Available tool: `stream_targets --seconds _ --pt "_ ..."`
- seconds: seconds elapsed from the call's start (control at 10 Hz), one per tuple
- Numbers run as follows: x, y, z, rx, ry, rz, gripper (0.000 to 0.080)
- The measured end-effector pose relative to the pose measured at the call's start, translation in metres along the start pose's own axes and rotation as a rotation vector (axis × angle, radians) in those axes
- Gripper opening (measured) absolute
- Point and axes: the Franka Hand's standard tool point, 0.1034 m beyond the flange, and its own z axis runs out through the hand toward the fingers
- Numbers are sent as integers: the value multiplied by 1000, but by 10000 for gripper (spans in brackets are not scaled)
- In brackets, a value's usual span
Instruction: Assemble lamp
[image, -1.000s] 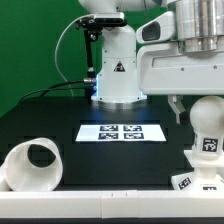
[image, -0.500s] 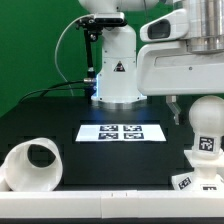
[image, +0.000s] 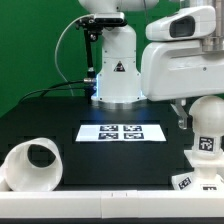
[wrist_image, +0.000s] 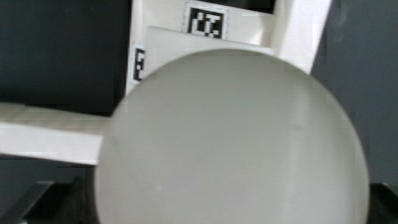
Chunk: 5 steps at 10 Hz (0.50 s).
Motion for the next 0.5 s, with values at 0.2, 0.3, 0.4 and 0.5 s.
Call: stream_targets --seconds 0.2,0.3,0.4,0.5 --pt "-4 1 6 -48 14 -345 698" --pt "-5 3 7 -53 7 -467 698" --pt "-5 3 7 -62 1 -547 698" --pt "-5 3 7 -62 1 -545 577"
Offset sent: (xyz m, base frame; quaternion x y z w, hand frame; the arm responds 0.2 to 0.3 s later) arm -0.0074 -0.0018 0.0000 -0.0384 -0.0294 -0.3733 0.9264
